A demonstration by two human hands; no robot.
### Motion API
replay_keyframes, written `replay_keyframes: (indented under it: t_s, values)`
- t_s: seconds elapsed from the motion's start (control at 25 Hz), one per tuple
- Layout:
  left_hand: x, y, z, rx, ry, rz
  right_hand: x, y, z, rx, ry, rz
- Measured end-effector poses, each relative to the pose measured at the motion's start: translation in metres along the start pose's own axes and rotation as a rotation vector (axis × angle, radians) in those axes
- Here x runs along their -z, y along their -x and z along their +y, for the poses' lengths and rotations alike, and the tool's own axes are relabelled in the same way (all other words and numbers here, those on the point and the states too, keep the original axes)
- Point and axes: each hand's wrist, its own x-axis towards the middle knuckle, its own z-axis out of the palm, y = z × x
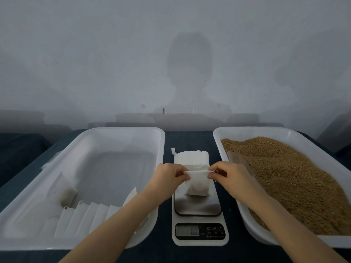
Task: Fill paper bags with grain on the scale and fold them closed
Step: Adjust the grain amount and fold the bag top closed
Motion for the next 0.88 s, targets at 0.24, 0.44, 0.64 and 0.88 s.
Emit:
replay_keyframes:
  t_s: [0.24, 0.44, 0.64, 0.88]
  values:
    - [0.0017, 0.0003, 0.0001, 0.006, 0.074, 0.03, 0.0004, 0.0008, 0.0007, -0.013, -0.002, 0.003]
    - [0.0015, 0.0007, 0.0001, 0.025, 0.102, 0.024, 0.0003, 0.0009, 0.0022, -0.015, -0.01, 0.008]
    - [0.0023, 0.0012, 0.0013, 0.032, 0.08, 0.012, 0.0001, 0.0011, 0.0012, -0.027, -0.017, 0.007]
    - [0.0024, 0.0006, 0.001, 0.036, 0.082, 0.004, 0.0004, 0.0011, 0.0009, -0.024, -0.009, 0.011]
